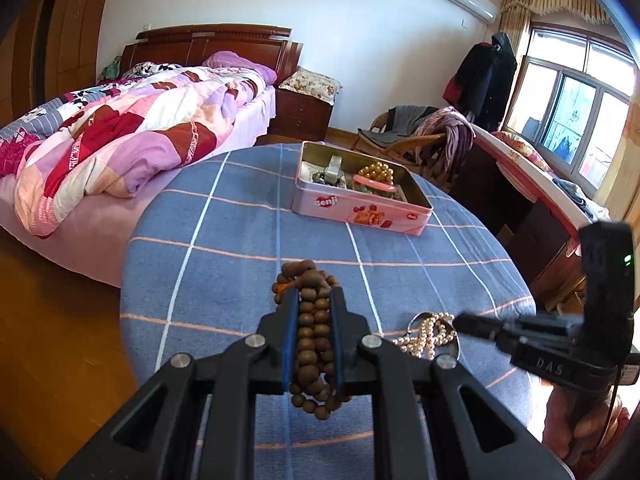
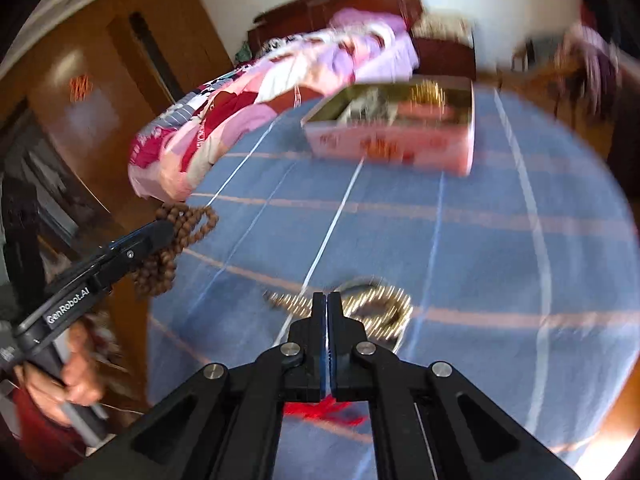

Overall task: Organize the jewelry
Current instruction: 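Grasp the white pearl necklace with the right tool and lift it, then carry the brown beads and white pearls over the pink tin with both tools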

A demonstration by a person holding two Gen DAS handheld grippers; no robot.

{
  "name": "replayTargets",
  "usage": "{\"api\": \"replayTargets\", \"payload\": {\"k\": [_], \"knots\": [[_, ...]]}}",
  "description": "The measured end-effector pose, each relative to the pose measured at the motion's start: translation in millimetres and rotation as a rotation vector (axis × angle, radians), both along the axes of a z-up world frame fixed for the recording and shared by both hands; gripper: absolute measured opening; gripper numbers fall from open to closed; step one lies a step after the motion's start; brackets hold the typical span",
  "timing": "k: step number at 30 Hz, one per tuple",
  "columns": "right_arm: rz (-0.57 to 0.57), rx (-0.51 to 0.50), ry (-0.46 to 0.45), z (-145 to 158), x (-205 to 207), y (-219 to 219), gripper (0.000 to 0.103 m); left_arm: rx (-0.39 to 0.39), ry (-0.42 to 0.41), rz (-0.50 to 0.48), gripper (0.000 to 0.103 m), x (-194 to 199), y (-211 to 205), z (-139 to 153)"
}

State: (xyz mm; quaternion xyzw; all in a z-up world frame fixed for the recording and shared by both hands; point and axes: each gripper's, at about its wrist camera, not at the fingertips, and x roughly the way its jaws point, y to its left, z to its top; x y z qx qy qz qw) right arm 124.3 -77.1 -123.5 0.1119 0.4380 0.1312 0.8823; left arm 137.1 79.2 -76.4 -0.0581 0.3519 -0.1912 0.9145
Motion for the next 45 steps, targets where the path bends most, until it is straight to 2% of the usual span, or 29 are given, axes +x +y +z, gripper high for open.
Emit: {"api": "replayTargets", "payload": {"k": [5,7,9,10,11,12,18,22,24,25,26,27,31,33,39,45], "knots": [[-0.008,0.011,0.080,-20,2,9,0.001,0.002,-0.002,0.008,0.016,0,2,0],[-0.017,0.014,0.094,-24,3,9,0.004,-0.001,-0.003,0.011,0.016,0,3,1],[-0.029,0.002,0.098,-27,3,9,0.021,-0.006,-0.001,0.014,0.016,0,4,1],[-0.038,0.001,0.096,-28,4,9,0.046,-0.007,0.000,0.016,0.016,0,5,1],[-0.048,0.007,0.089,-28,4,8,0.063,-0.007,0.001,0.016,0.016,0,5,1],[-0.052,0.020,0.080,-27,3,7,0.066,-0.008,0.002,0.017,0.016,0,6,1],[-0.093,0.025,0.089,-31,17,6,0.066,-0.017,0.005,0.024,0.016,1,8,0],[-0.092,-0.104,0.060,-31,27,25,0.065,-0.015,0.005,0.026,0.016,1,9,0],[-0.112,-0.161,0.050,-32,28,28,0.037,-0.013,0.004,0.027,0.016,1,9,0],[-0.109,-0.141,0.056,-31,28,25,0.030,-0.012,0.002,0.028,0.016,0,9,1],[-0.097,-0.072,0.072,-32,28,19,0.015,-0.012,0.000,0.029,0.016,0,10,1],[-0.096,-0.019,0.084,-32,27,14,0.013,-0.013,0.001,0.031,0.016,0,11,1],[-0.118,-0.010,0.044,-24,19,4,0.012,-0.023,0.008,0.037,0.016,1,13,-1],[-0.122,0.060,0.014,-13,13,-5,0.012,-0.022,0.005,0.035,0.016,1,12,-2],[-0.187,0.102,-0.082,25,1,-27,0.012,-0.035,-0.007,0.023,0.016,-1,10,-1],[-0.219,0.066,-0.141,41,-6,-32,0.012,-0.046,-0.017,0.011,0.016,-3,6,1]]}}
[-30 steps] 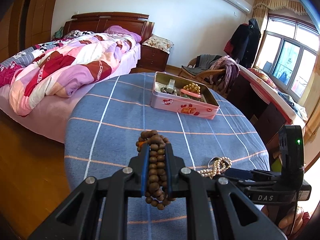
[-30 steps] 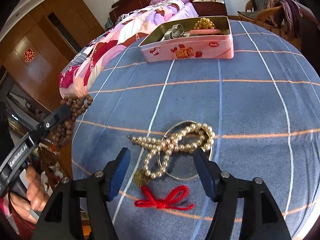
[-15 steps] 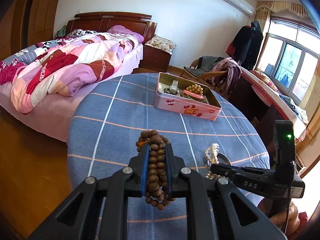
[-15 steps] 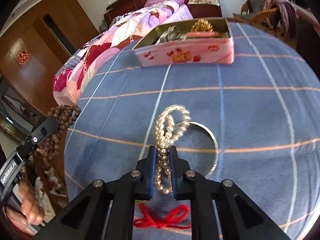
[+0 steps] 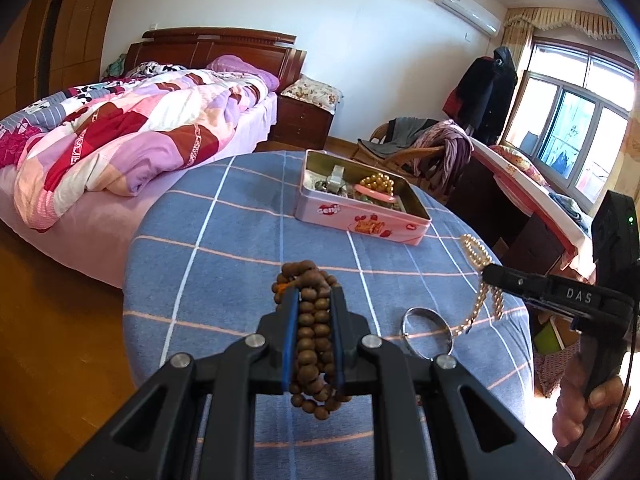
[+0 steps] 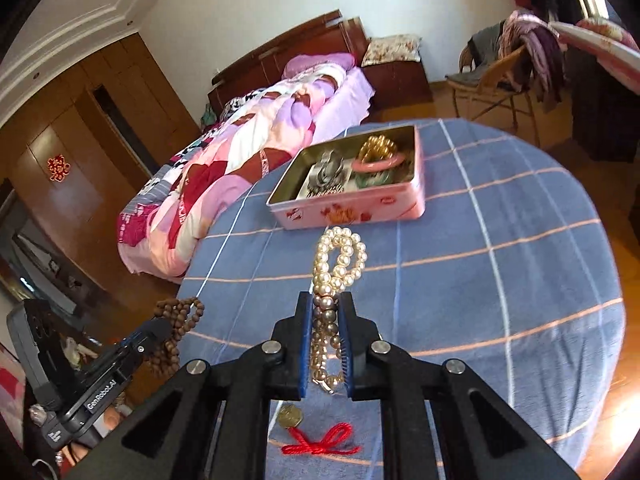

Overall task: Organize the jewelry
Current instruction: 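Carry the brown beads and white pearls over the pink tin with both tools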

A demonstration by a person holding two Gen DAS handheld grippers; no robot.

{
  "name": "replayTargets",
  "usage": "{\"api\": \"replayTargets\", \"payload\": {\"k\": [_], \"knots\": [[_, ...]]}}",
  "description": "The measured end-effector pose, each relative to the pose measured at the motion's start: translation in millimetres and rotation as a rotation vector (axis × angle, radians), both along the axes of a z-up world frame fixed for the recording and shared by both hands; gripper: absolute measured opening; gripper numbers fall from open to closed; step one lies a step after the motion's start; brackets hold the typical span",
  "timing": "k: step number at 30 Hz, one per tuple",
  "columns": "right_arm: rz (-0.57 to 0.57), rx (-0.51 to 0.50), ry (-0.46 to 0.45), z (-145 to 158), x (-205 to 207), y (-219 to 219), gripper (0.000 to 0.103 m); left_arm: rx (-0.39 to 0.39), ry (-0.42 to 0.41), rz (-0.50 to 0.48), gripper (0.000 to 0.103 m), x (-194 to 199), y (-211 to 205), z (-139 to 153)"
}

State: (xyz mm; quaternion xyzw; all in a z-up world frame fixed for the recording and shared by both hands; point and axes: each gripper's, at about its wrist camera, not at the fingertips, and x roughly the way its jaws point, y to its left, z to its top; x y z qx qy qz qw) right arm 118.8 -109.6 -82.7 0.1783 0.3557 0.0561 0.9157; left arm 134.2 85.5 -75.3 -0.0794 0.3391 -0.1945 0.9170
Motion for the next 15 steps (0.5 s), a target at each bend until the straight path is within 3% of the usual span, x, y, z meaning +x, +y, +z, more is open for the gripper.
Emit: {"api": "replayTargets", "payload": {"k": [15], "knots": [[-0.036,-0.023,-0.021,7,4,-10,0.012,-0.001,-0.016,-0.099,0.016,5,-33,7]]}}
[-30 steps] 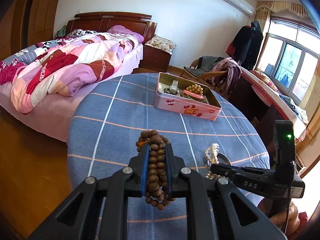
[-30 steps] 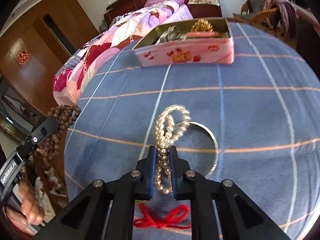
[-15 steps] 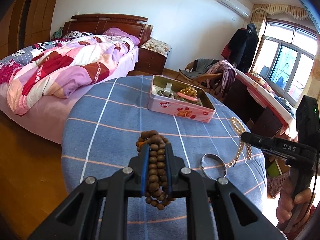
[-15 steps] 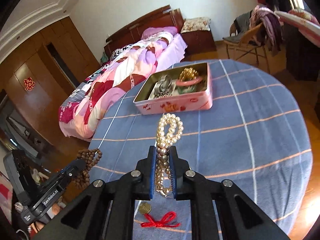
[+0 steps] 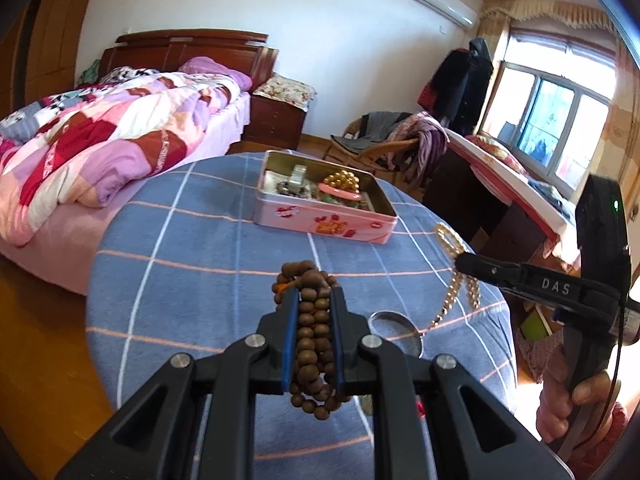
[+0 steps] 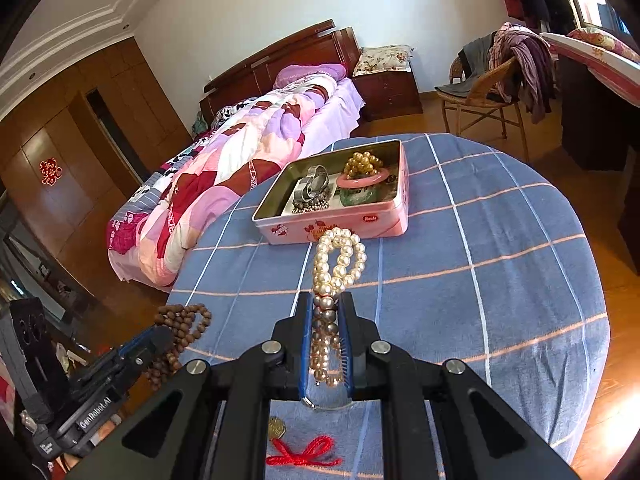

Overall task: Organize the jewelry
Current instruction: 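Carry the brown beads and white pearls over the pink tin with both tools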

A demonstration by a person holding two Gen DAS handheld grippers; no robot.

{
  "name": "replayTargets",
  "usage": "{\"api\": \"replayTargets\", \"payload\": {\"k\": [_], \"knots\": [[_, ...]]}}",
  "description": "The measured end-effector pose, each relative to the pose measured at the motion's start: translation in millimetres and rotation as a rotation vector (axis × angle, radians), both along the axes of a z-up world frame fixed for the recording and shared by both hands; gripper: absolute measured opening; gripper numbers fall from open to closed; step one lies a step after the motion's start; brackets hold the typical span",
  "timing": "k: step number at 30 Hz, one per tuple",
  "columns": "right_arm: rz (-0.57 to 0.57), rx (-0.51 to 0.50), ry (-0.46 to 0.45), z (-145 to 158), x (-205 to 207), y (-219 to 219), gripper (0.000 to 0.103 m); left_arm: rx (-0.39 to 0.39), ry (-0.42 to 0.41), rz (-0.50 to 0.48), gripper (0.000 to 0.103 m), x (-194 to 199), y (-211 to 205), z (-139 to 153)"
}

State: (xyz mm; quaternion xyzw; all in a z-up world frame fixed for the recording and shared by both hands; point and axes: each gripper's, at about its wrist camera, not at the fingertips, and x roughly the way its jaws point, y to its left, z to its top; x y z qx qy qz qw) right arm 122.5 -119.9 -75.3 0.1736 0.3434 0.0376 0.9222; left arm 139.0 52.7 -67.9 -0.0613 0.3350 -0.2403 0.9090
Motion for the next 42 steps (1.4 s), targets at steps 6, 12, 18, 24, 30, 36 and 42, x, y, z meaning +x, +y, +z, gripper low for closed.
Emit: {"api": "replayTargets", "payload": {"k": [6,12,18,24,30,36,42], "knots": [[-0.010,-0.002,-0.045,19,14,-8,0.012,-0.020,-0.043,-0.033,0.016,17,-15,23],[-0.021,-0.028,-0.117,49,42,-14,0.012,-0.020,-0.128,-0.036,0.016,47,-35,52],[-0.035,-0.048,-0.160,70,74,-19,0.012,-0.007,-0.156,-0.037,0.016,75,-52,62],[-0.040,-0.063,-0.169,73,93,-24,0.012,-0.004,-0.155,-0.034,0.016,92,-60,60],[-0.057,-0.082,-0.164,63,108,-26,0.012,-0.010,-0.138,-0.029,0.016,109,-68,52],[-0.083,-0.089,-0.167,44,125,-31,0.012,-0.002,-0.138,-0.019,0.016,125,-77,39],[-0.108,-0.115,-0.168,26,147,-33,0.012,-0.010,-0.143,-0.019,0.016,148,-85,26]]}}
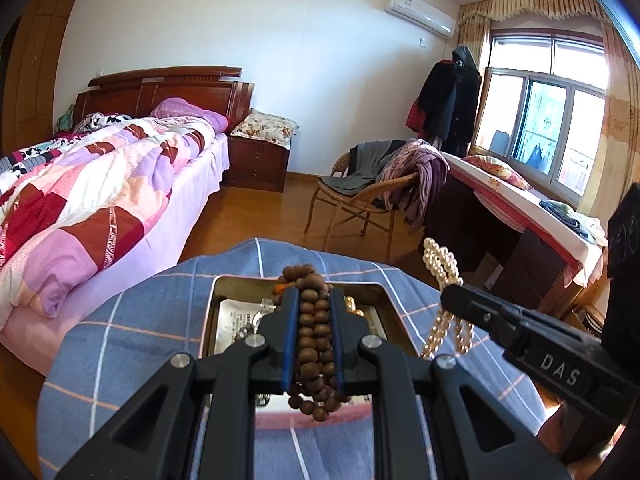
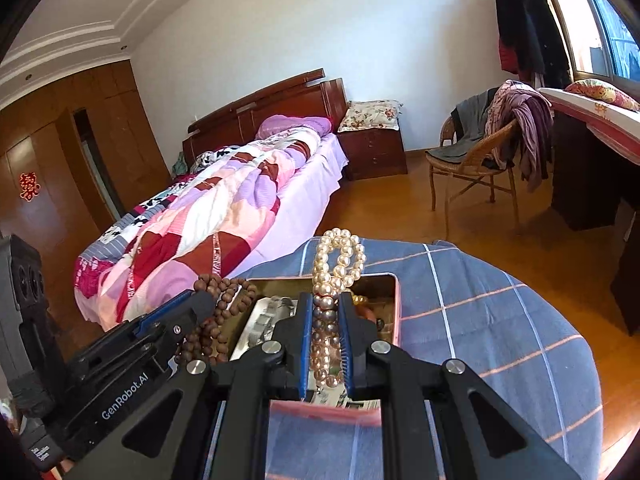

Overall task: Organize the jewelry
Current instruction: 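Carry the brown beads and white pearls over the pink tin with both tools, then open the left tool over the tin while the right tool releases the pearls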

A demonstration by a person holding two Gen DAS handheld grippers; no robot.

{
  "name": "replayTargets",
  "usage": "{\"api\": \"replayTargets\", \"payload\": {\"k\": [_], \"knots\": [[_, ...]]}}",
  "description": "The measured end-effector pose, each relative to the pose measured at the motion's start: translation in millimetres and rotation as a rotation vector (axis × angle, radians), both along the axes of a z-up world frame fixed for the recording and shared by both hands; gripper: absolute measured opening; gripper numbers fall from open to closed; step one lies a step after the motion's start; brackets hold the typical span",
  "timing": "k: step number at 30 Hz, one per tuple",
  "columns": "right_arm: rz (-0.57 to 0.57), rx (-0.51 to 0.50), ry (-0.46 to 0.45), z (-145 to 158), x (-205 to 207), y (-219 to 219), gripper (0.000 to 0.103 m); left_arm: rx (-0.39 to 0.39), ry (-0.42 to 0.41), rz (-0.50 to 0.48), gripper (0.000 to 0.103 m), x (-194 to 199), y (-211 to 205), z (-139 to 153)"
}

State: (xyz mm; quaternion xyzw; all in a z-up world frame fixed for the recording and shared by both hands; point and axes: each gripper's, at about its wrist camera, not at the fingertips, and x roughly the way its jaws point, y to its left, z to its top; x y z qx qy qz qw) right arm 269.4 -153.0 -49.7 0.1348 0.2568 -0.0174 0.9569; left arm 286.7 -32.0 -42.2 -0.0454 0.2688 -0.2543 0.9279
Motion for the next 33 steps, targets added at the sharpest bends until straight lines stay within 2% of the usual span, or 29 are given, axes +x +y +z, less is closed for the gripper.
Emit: {"api": "replayTargets", "payload": {"k": [8,14,17,23,28,29,30,31,32,33], "knots": [[-0.017,-0.026,0.011,-24,32,-5,0.012,-0.012,0.040,0.019,0.016,31,-9,-21],[-0.001,-0.074,0.069,-42,47,0,0.012,0.021,0.094,0.044,0.016,39,-13,-38],[0.008,-0.099,0.089,-50,51,2,0.012,0.067,0.088,0.041,0.016,36,-21,-42],[0.006,-0.077,0.106,-61,55,-4,0.013,0.116,0.097,0.036,0.016,36,-30,-51],[0.009,-0.014,0.084,-60,51,-12,0.015,0.168,0.050,0.063,0.016,33,-34,-51],[-0.005,-0.008,0.061,-58,47,-15,0.015,0.180,0.036,0.073,0.023,32,-33,-52],[-0.029,-0.012,0.032,-54,42,-17,0.016,0.200,0.030,0.085,0.043,31,-34,-51],[-0.054,-0.019,0.011,-51,39,-18,0.017,0.207,0.021,0.097,0.058,30,-34,-51],[-0.090,-0.027,-0.007,-49,35,-21,0.021,0.209,0.010,0.118,0.083,30,-32,-50],[-0.127,-0.030,-0.017,-47,32,-24,0.025,0.201,-0.004,0.142,0.093,28,-29,-48]]}}
